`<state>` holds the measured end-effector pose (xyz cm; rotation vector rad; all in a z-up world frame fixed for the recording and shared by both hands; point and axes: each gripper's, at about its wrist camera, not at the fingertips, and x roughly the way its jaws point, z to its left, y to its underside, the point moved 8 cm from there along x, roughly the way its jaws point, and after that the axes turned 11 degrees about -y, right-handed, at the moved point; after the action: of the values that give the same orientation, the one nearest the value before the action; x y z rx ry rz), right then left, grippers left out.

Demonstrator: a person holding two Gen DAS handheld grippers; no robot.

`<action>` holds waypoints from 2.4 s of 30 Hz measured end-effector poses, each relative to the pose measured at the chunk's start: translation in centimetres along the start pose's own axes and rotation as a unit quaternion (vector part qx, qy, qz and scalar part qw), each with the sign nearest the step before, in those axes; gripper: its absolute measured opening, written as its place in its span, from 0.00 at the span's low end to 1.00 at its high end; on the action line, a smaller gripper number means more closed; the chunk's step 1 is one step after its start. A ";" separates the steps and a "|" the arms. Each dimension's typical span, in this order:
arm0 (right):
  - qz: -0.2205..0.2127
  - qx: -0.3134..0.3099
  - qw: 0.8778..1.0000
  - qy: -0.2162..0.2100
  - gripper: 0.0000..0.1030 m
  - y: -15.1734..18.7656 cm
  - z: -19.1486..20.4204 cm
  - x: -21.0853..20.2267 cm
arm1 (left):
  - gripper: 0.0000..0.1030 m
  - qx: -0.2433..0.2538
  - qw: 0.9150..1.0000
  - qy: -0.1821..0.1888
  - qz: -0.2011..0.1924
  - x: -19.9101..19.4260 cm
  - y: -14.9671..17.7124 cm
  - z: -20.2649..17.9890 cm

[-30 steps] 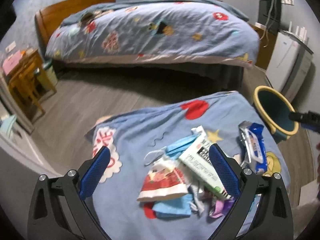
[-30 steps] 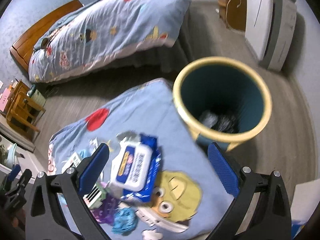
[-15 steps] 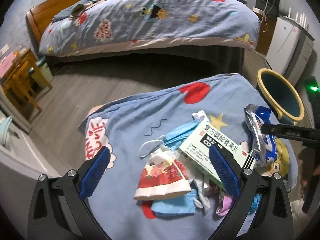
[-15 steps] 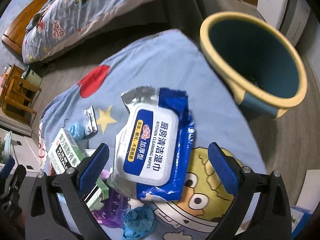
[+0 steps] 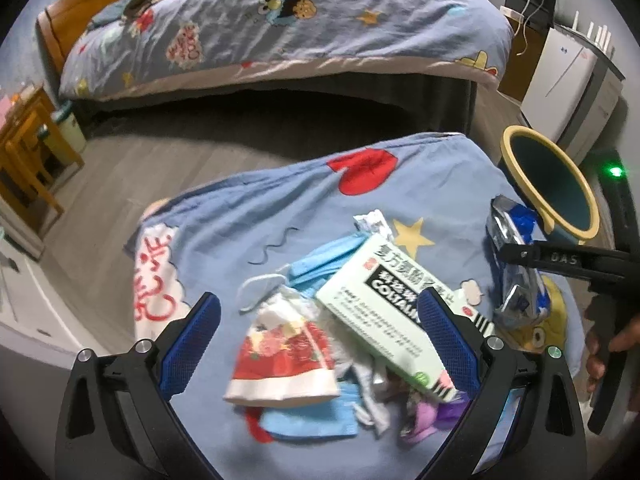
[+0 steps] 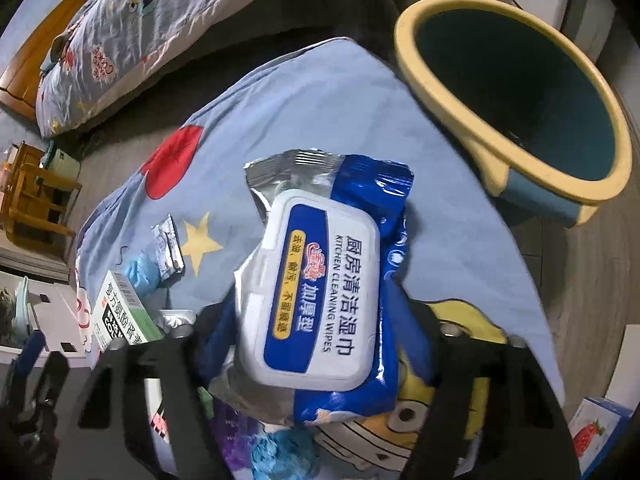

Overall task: Collect trash
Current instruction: 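Grasp the blue wipes pack with the right tool while the left tool grasps the COLTALIN box, then carry the wipes pack and box over the bin and open both tools to drop them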

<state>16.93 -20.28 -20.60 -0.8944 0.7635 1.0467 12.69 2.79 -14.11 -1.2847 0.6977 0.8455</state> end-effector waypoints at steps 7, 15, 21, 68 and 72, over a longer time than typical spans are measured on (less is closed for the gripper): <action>0.019 -0.117 0.992 0.051 0.59 -2.7 0.1 -4.1 | 0.95 -0.014 0.999 0.017 0.024 0.3 0.4 -2.7; -0.009 -0.088 0.996 -0.025 0.59 -3.3 0.3 -5.5 | 0.95 -0.033 0.998 0.015 0.058 1.7 1.5 -5.7; -0.023 -0.090 0.995 -0.033 0.59 -4.2 -0.4 -6.1 | 0.95 -0.034 0.997 -0.025 0.060 2.7 1.2 -7.3; -0.039 -0.105 0.990 -0.086 0.59 -5.9 0.0 -7.6 | 0.74 -0.032 0.998 -0.044 -0.013 0.0 -4.0 -6.9; -0.045 -0.113 0.989 -0.078 0.59 -6.1 0.1 -7.9 | 0.74 -0.027 0.998 -0.040 -0.030 -1.0 -4.8 -7.0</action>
<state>20.16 -24.70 -12.26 -1.0177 0.4743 1.1232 16.38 -4.56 -11.92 -1.3071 0.5738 0.8673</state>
